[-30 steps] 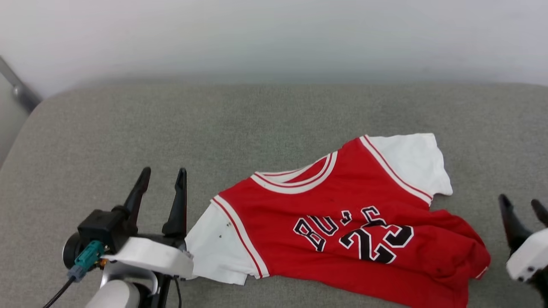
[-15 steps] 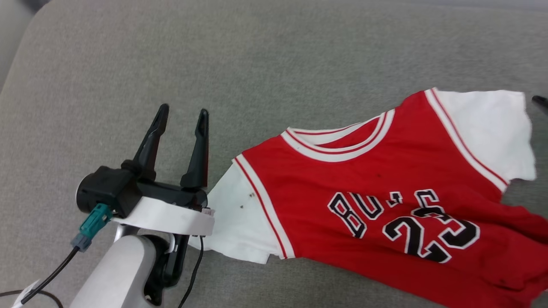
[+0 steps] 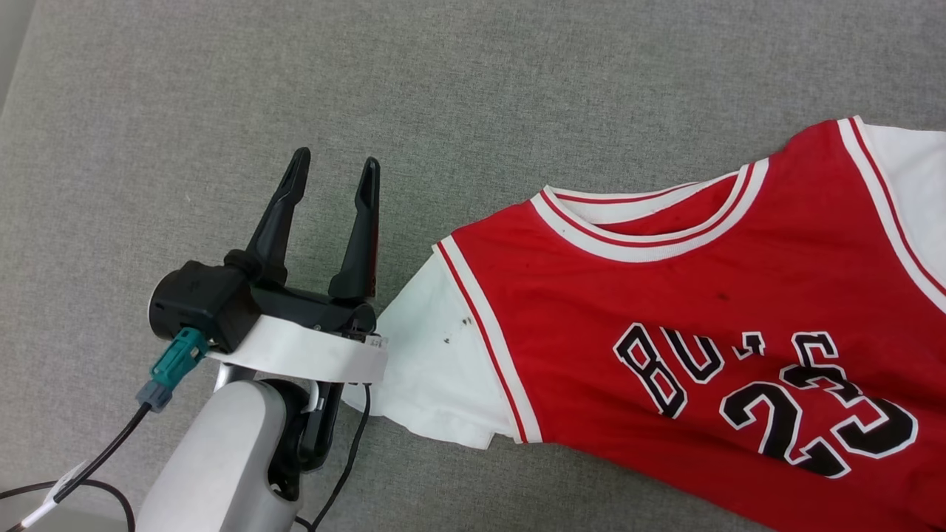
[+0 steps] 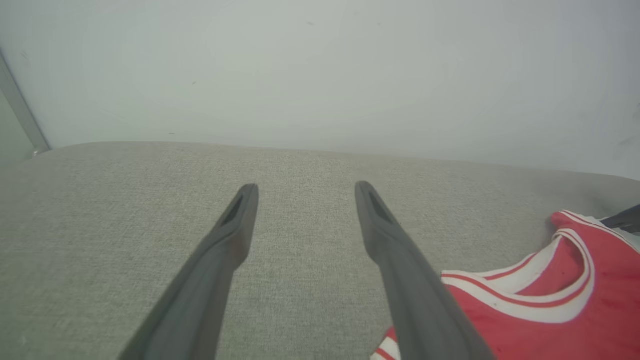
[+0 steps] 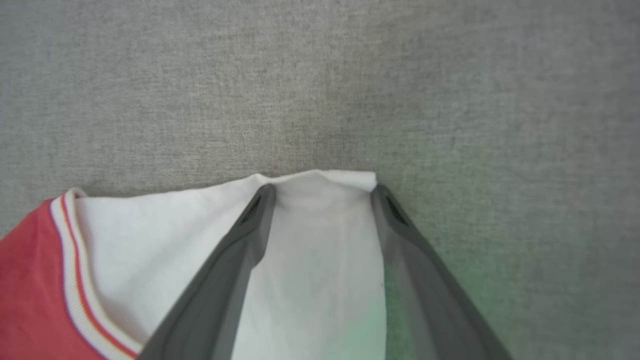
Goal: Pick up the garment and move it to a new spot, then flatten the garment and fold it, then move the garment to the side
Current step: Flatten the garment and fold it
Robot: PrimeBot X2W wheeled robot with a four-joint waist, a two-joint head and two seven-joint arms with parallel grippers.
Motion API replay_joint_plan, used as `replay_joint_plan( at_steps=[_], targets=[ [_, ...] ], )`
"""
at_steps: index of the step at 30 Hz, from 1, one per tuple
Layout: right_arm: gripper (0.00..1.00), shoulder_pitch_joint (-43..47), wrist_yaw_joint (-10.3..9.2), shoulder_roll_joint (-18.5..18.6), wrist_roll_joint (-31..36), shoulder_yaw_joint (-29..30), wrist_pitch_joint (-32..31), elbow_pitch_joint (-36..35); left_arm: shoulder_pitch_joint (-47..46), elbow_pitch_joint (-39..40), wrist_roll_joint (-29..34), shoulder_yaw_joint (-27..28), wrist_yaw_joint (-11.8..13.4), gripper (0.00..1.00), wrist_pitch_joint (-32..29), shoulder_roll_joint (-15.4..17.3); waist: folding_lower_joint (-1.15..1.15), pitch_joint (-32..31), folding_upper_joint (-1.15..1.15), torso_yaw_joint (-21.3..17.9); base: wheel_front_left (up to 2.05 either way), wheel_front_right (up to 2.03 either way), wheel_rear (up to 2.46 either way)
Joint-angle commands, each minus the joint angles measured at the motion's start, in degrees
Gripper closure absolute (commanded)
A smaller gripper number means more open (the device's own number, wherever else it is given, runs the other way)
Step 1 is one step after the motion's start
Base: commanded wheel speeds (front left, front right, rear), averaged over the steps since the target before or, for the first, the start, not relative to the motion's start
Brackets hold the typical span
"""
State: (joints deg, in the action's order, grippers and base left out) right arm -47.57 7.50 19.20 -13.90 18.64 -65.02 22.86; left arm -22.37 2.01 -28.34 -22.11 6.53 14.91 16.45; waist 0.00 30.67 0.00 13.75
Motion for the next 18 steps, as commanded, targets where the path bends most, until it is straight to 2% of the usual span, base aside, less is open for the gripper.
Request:
replay_joint_plan(
  at_steps=[1, 3, 5, 11, 14, 18],
  targets=[
    [0.31, 4.0, -0.02, -3.7, 0.4, -0.9, -1.5, 4.0, -0.6, -0.1, 0.3, 0.3, -0.3, 0.00, 0.4, -0.3, 0.00, 0.2, 0.00, 0.0, 0.00, 0.00, 0.00],
    [1.00, 4.4, -0.02, -4.6, 0.1, -0.7, -1.4, 4.4, -0.5, -0.5, 0.6, 0.7, -0.7, 0.00, 0.4, -0.6, 0.00, 0.1, 0.00, -0.1, 0.00, 0.00, 0.00],
    [1.00, 4.4, -0.02, -4.8, -0.3, -1.3, -1.4, 4.4, -0.1, -1.0, 1.0, 1.2, -1.0, 0.00, 0.4, -0.9, 0.00, -0.4, 0.00, -0.3, 0.00, 0.00, 0.00],
    [1.00, 3.9, -0.02, -2.3, -1.3, -4.0, 1.5, 2.0, 1.6, -2.9, 1.4, 2.2, -2.0, 0.00, 0.4, -0.9, 0.00, -3.7, 0.00, -1.5, 0.00, 0.00, 0.00],
    [1.00, 4.0, -0.02, -0.6, -2.1, -6.0, 3.8, 0.4, 1.9, -4.4, 0.2, 2.5, -3.2, 0.00, -1.7, 0.9, 0.00, -6.3, 0.00, -2.4, 0.00, 0.00, 0.00],
    [1.00, 6.0, -0.02, 1.5, -4.1, -9.6, 6.6, -2.2, 0.9, -5.3, -3.7, 2.7, -7.0, 0.00, -9.4, 5.0, 0.00, -9.8, 0.00, -3.9, 0.00, 0.00, 0.00]
  ],
)
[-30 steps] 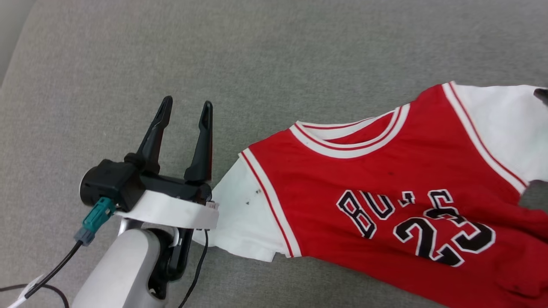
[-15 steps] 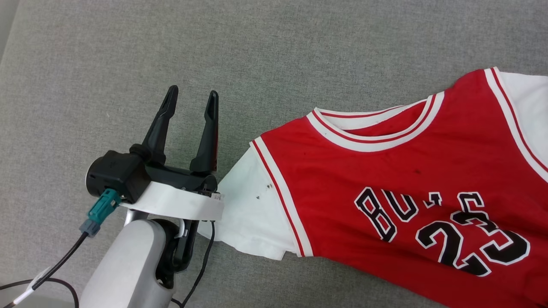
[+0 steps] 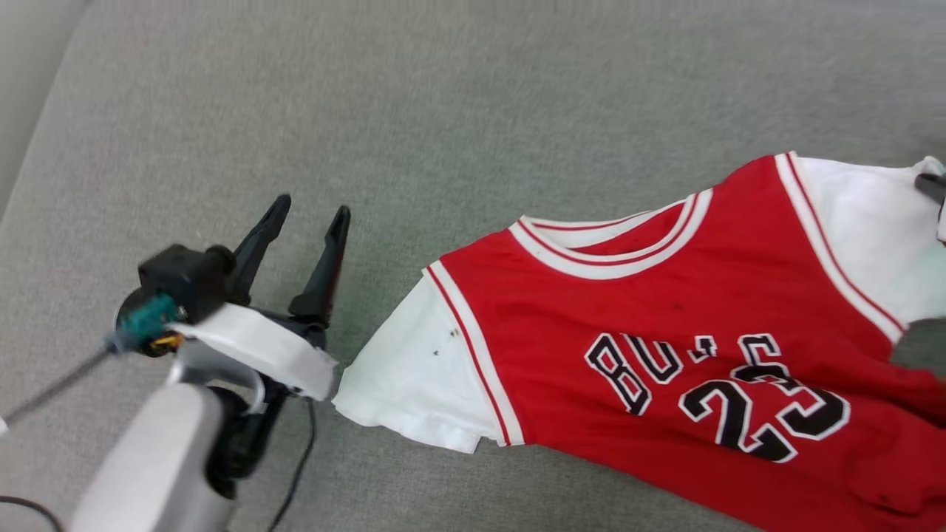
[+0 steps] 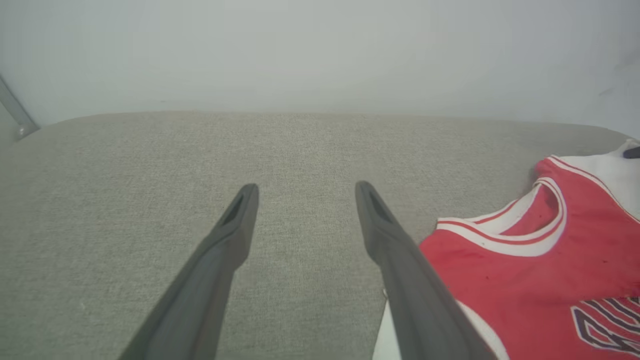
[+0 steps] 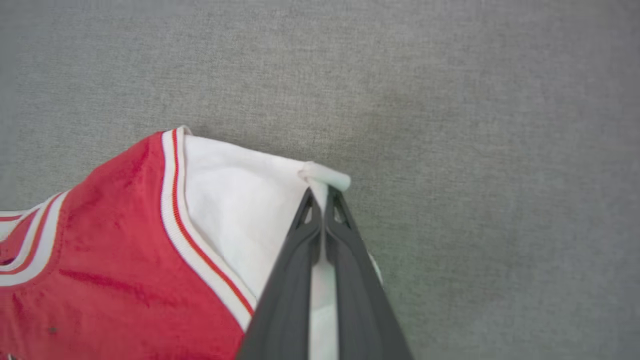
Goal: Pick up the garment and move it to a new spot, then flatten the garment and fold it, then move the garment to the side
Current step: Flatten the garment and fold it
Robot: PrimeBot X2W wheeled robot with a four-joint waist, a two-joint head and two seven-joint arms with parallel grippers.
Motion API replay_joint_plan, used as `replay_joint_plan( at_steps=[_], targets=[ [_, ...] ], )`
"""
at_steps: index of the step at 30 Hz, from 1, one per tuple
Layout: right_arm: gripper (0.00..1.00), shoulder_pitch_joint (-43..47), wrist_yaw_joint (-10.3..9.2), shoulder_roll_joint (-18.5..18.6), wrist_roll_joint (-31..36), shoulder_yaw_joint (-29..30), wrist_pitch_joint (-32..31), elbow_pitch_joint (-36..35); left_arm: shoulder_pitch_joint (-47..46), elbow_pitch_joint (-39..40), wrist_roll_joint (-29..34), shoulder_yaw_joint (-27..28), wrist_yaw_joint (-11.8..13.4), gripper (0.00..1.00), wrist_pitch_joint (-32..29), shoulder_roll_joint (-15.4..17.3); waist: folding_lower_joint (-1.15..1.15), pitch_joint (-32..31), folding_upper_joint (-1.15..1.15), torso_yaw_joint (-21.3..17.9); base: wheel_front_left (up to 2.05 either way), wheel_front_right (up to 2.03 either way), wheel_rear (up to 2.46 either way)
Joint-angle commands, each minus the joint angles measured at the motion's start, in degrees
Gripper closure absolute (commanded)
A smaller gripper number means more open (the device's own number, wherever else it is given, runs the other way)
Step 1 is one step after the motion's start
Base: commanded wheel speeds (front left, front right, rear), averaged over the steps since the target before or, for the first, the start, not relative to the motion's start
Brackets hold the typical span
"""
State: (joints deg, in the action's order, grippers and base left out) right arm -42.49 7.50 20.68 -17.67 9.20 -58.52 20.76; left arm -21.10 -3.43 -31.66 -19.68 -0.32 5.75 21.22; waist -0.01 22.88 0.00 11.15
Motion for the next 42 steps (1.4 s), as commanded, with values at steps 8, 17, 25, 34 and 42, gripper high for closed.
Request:
replay_joint_plan(
  at_steps=[8, 17, 25, 34, 42],
  targets=[
    [1.00, 7.3, -0.03, 1.5, -4.7, -3.7, 2.7, -2.4, -2.5, -0.2, -10.7, -3.4, -5.2, 0.00, -26.8, 8.9, 0.01, -8.9, 0.00, -4.3, 0.00, 0.00, 0.00],
    [1.00, 10.3, -0.02, 0.8, -7.2, -6.5, 3.6, -4.5, 0.4, -2.3, -17.5, -9.3, -5.1, 0.00, -47.9, 13.2, 0.01, -10.5, 0.00, -7.5, 0.00, 0.00, 0.00],
    [1.00, 9.8, -0.02, 0.2, -8.6, -8.1, 4.0, -5.3, -0.3, -10.1, -15.7, -13.6, -5.3, 0.00, -52.5, 13.0, 0.01, -7.5, 0.00, -9.1, 0.00, 0.00, 0.00],
    [1.00, 9.1, -0.03, 0.5, -10.0, -9.0, 5.1, -4.7, -1.1, -14.6, -17.1, -17.7, -6.4, 1.00, -54.0, 8.7, 0.01, -6.5, 0.00, -9.5, 0.00, 0.00, 0.00],
    [1.00, 10.2, -0.03, 1.5, -10.5, -10.1, 7.5, -3.9, -5.0, -13.6, -16.2, -13.5, -5.6, 1.00, -47.6, 9.3, 0.01, -10.4, 0.00, -8.7, 0.00, 0.00, 0.00]
  ],
)
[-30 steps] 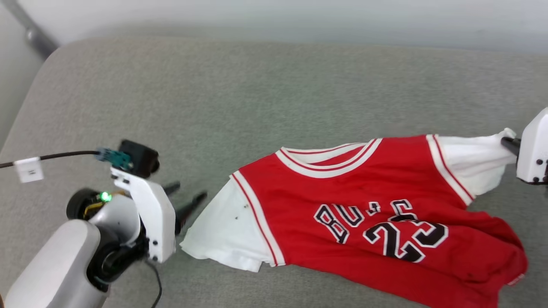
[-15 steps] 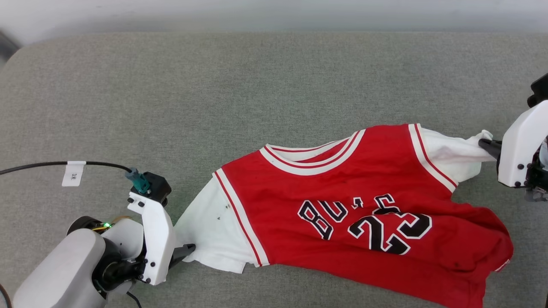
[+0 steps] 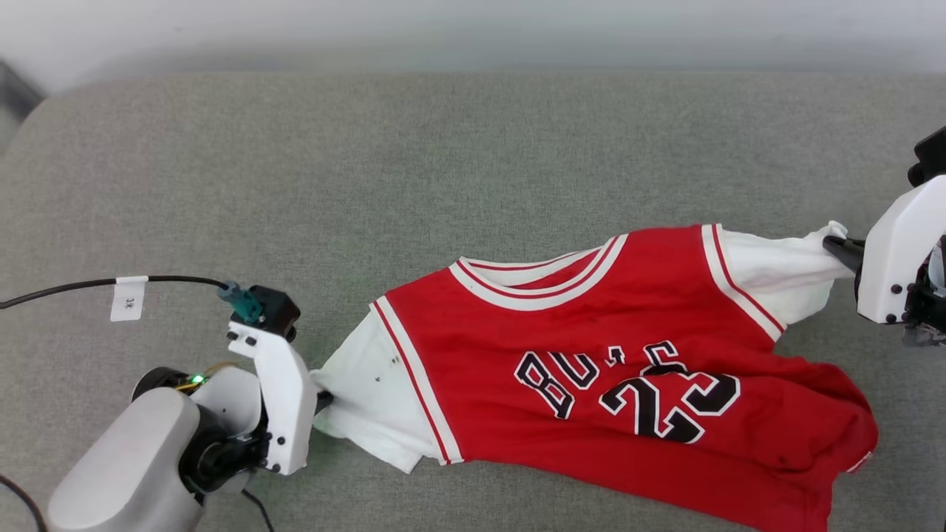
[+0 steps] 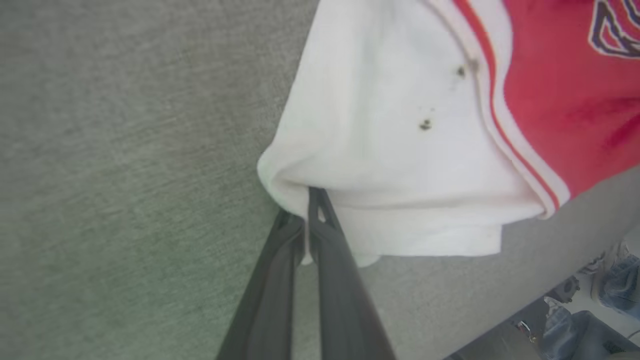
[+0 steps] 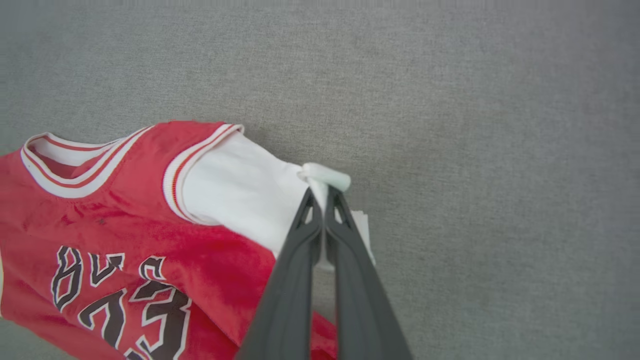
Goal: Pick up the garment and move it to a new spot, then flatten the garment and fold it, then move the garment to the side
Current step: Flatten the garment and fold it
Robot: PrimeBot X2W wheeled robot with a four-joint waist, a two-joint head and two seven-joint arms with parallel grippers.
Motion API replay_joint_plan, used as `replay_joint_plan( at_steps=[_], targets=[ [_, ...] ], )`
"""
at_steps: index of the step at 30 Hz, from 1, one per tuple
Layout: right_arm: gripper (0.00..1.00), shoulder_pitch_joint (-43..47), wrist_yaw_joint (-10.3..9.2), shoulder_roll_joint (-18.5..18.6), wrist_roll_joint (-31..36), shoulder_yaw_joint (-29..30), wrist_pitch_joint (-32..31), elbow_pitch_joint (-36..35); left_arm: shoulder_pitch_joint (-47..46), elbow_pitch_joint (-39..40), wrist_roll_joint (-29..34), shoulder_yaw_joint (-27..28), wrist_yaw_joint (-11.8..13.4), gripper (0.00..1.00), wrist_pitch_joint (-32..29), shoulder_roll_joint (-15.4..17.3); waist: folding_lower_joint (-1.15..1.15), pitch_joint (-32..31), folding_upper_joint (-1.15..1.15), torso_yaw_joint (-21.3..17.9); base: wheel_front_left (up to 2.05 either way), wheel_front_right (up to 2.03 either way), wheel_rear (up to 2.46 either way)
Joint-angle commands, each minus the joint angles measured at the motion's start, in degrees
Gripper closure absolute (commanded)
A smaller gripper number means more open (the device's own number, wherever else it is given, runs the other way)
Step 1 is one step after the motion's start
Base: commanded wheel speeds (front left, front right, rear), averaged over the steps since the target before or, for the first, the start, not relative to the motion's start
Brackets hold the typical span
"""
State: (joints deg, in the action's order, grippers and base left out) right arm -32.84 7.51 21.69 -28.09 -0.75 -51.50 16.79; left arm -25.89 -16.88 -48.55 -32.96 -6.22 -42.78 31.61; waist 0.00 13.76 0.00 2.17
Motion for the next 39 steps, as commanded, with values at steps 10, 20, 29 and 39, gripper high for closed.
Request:
replay_joint_plan(
  at_steps=[10, 20, 29, 39],
  targets=[
    [1.00, -1.4, -0.03, 4.2, 2.8, -0.4, 7.8, 1.8, -14.0, -4.0, 6.5, 4.8, 6.0, 1.00, 11.4, -3.8, 0.00, -11.3, 0.00, 1.4, 0.00, 0.00, 0.00],
    [1.00, -11.8, -0.04, 6.5, 5.5, -3.0, 15.8, 5.7, -28.6, -15.8, 9.3, 7.4, 7.8, 1.00, 20.1, -7.8, 0.00, -12.3, 0.00, -1.0, 0.00, 0.00, 0.00],
    [1.00, -29.7, -0.05, 4.4, 9.3, -2.3, 22.4, 10.6, -46.4, -21.6, 12.4, 10.5, 7.0, 1.00, 29.1, -6.1, 0.00, -2.6, 0.00, -4.5, 0.00, 0.00, 0.00],
    [1.00, -48.9, -0.05, 1.1, 16.2, 0.5, 34.3, 12.8, -63.4, -21.5, 14.4, 14.1, 6.9, 1.00, 37.3, -2.9, 0.00, 11.8, 0.00, -8.1, 0.00, 0.00, 0.00]
  ],
)
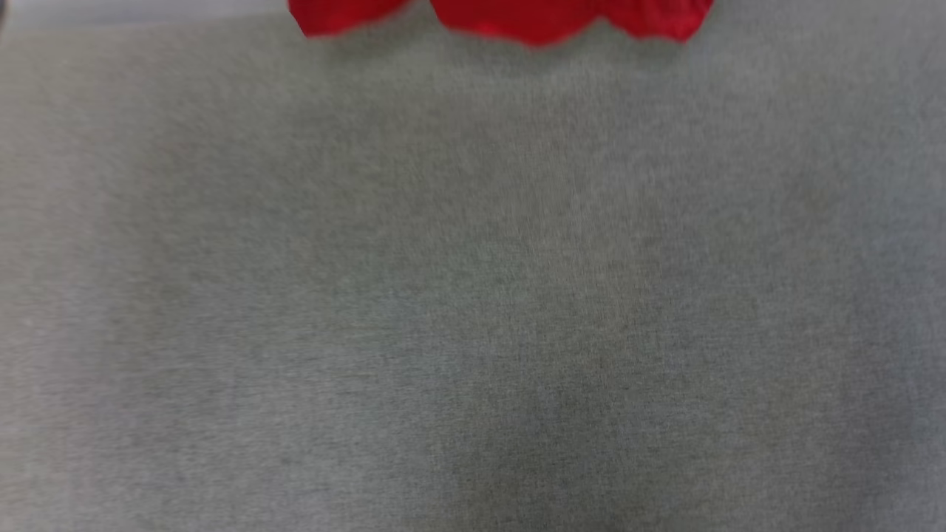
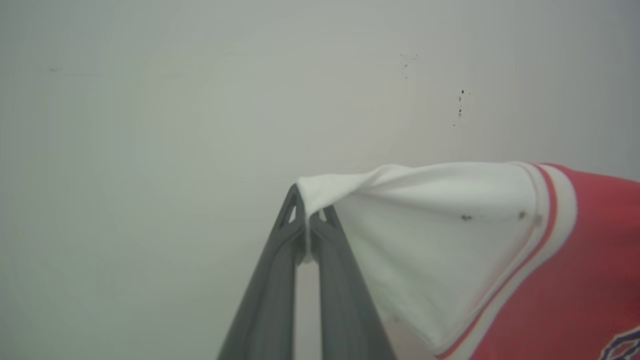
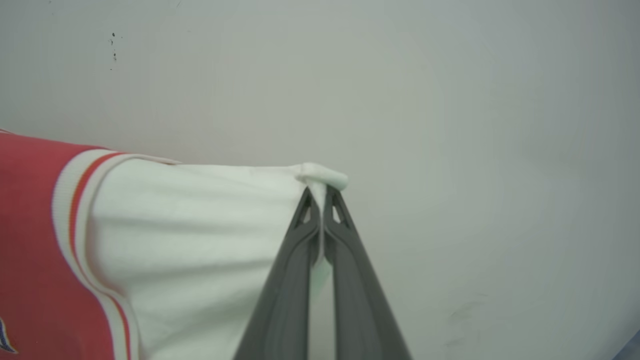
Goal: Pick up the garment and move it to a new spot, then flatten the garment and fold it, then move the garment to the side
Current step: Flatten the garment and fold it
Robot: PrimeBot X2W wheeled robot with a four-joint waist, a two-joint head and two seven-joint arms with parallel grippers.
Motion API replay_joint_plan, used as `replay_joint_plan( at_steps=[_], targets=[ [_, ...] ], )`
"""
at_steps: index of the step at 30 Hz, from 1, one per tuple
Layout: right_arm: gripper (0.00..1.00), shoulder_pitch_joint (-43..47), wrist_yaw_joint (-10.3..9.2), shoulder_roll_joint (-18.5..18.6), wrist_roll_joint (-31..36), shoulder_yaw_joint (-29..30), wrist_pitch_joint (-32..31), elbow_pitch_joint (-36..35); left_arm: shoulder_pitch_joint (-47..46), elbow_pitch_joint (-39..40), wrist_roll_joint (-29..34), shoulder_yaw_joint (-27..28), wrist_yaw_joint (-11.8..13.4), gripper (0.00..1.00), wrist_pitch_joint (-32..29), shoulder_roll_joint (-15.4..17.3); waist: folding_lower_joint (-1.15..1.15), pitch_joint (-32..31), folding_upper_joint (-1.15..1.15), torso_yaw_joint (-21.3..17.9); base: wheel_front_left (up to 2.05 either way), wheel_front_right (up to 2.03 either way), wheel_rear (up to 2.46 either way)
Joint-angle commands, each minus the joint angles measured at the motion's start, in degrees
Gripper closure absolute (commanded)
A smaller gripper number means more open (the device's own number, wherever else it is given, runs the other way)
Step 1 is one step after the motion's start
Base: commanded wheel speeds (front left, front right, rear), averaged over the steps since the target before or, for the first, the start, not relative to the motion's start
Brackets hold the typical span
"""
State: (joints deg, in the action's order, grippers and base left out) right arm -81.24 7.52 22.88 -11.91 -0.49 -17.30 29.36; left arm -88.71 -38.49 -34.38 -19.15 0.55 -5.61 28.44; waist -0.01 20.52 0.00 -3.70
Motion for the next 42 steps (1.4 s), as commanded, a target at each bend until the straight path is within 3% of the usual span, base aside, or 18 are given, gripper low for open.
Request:
replay_joint_plan(
  at_steps=[1, 12, 21, 32, 42],
  targets=[
    [1.00, -1.9, -0.06, -0.5, 0.8, 0.3, 1.4, 0.6, -1.7, 0.2, 0.1, 0.6, 0.0, 1.00, 0.8, 0.3, 0.01, 6.3, 0.00, -2.5, 0.00, 0.00, 0.00],
    [1.00, -12.9, -0.05, -4.5, 3.0, 0.0, 12.7, 3.8, -11.5, 2.8, 1.6, 1.5, 0.3, 1.00, 4.3, 1.9, 0.01, 19.1, 0.00, -4.9, 0.00, 0.00, 0.00],
    [1.00, -13.3, -0.05, -7.9, 2.2, -3.7, 16.4, 7.3, -9.2, 1.3, 0.1, 2.5, 0.2, 1.00, 7.5, 1.5, 0.01, 23.6, 0.00, -5.0, 0.00, 0.00, 0.00],
    [1.00, -5.2, -0.05, -8.3, -3.5, -8.2, 16.2, 12.1, 3.0, -2.3, -5.1, 4.3, -2.6, 1.00, 11.8, -0.6, 0.01, 19.3, 0.00, -2.4, 0.00, 0.00, 0.00],
    [1.00, 19.9, -0.05, -5.2, -13.7, -13.2, 14.7, 7.3, 29.2, -1.1, -10.3, 6.1, -5.1, 1.00, 17.9, -1.8, 0.01, 5.5, 0.00, 0.1, 0.00, 0.00, 0.00]
  ],
)
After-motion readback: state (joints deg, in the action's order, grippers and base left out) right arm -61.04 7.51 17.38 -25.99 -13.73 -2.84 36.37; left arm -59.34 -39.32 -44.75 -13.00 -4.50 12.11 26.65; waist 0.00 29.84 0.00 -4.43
